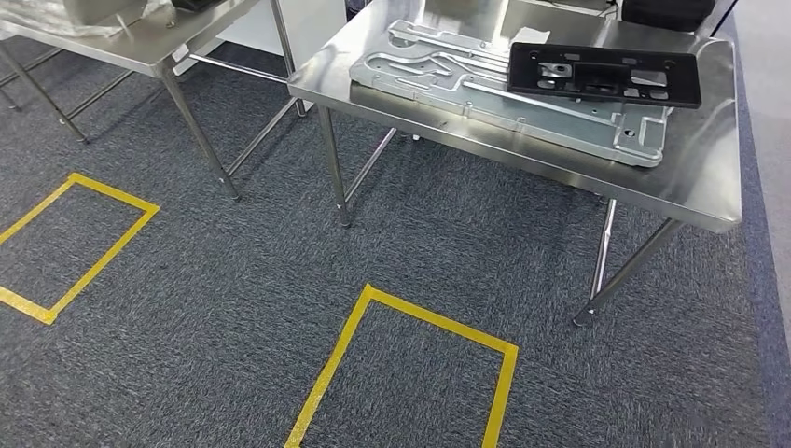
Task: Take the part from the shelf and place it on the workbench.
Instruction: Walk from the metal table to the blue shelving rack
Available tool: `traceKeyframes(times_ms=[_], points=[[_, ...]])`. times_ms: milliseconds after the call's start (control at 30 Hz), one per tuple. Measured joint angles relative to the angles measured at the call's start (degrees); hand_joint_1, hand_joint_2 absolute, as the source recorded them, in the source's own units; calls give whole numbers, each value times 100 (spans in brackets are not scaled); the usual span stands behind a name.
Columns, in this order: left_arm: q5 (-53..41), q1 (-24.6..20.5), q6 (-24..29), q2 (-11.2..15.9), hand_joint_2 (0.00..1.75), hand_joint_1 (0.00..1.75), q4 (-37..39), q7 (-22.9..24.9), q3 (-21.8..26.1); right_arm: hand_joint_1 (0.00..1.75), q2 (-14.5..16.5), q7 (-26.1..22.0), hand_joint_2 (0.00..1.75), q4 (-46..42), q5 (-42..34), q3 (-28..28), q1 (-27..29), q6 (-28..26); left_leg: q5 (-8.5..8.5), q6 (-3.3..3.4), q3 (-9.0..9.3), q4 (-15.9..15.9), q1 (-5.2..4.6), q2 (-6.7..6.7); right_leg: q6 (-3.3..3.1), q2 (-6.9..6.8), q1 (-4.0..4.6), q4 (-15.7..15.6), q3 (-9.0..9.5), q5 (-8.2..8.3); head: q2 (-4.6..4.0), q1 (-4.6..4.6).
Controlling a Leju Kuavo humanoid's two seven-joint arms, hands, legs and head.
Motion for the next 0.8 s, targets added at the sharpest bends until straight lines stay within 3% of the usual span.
traceKeyframes(times_ms=[33, 100, 167, 200, 267, 300, 333, 367, 400, 467, 500, 567, 600, 633, 700, 767, 800], points=[[-18, -7, 2, -8, 0, 0, 0, 25, -1, 0, -4, 15, 0, 9, 43, 33, -4, 11, 23, 28, 63, -155, -15, 53, 29, -47, 16, 23, -1, -15, 0, 3], [-68, 4, 9, -32, 0, 0, 1, 87, -7, 0, -9, 51, 0, 23, 128, 99, -21, 26, 26, 97, 36, -186, -27, -22, 80, -131, 28, 35, 6, -25, 0, 14], [-103, 23, 25, -63, 0, 0, 2, 151, -17, 0, -17, 97, 0, 29, 198, 162, -36, 31, 67, 171, 29, -210, -10, -112, 150, -5, 3, 141, -21, -129, 0, 25], [-117, 19, 33, -80, 0, 0, 2, 177, -27, 0, -22, 129, 0, 36, 222, 186, -37, 34, 95, 213, 22, -224, -1, -158, 181, 124, -12, 327, -99, -274, 0, 33], [-146, -4, 44, -108, 0, 0, 2, 204, -58, 0, -31, 207, 0, 59, 248, 219, -29, 44, 134, 265, -19, -226, 0, -255, 215, 358, -31, 1003, -406, -680, 0, 52], [-158, -12, 44, -123, 0, 0, 2, 210, -72, 0, -33, 245, 0, 72, 256, 231, -26, 49, 148, 277, -40, -222, -5, -314, 219, 391, -34, 1365, -574, -830, 0, 54], [-161, -14, 44, -136, 0, 0, 2, 213, -82, 0, -35, 273, 0, 81, 265, 242, -24, 52, 157, 279, -54, -218, -9, -375, 218, 408, -35, 1600, -685, -881, -1, 54], [-163, -12, 44, -149, 0, 0, 2, 216, -87, 0, -37, 290, 0, 87, 272, 252, -24, 54, 162, 276, -62, -209, -12, -446, 210, 421, -36, 1627, -697, -807, -1, 54], [-164, -11, 44, -161, 0, 0, 2, 221, -92, 0, -39, 303, 0, 90, 278, 262, -24, 55, 165, 271, -63, -199, -12, -520, 194, 444, -37, 1433, -605, -632, -1, 55], [-164, -20, 45, -183, 0, 0, 3, 225, -100, 0, -51, 313, 0, 93, 283, 277, -22, 57, 168, 249, -68, -174, -16, -660, 136, 641, -39, 678, -249, -223, -1, 56], [-163, -31, 45, -192, 0, 0, 3, 226, -103, 0, -58, 315, 0, 96, 284, 283, -22, 57, 172, 223, -85, -159, -20, -726, 112, 757, -44, 363, -112, -110, -1, 54], [-163, -45, 45, -207, 0, 0, 4, 224, -107, 0, -69, 333, 0, 107, 302, 291, -25, 62, 198, 147, -136, -150, -10, -843, 83, 882, -36, 103, -16, -75, -1, 51], [-165, -42, 43, -210, 0, 0, 4, 216, -108, 0, -70, 360, 0, 113, 334, 298, -32, 67, 219, 103, -163, -160, -3, -907, 71, 828, -34, 76, -14, -63, -1, 52], [-167, -32, 35, -213, 0, 0, 5, 202, -109, 0, -71, 403, 0, 119, 387, 312, -37, 76, 224, 70, -179, -158, 5, -904, 42, 760, -40, 50, -7, -43, -1, 51], [-184, -24, 17, -220, 0, 0, 8, 160, -112, 0, -78, 515, 0, 126, 543, 364, -35, 98, 88, 23, -274, 27, -6, -687, -28, 616, -63, -15, 15, 0, 0, 18], [-203, -58, 7, -225, 0, 0, 9, 107, -126, 0, -100, 577, 0, 128, 661, 423, -13, 123, -294, -10, -566, 681, -6, -404, -66, 451, -57, -38, 10, 13, 0, -22], [-211, -75, 7, -230, 0, 0, 9, 85, -136, 0, -114, 567, 0, 128, 689, 440, -5, 136, -480, -28, -744, 1079, 0, -352, -70, 366, -49, -33, -3, 12, 0, -30]])
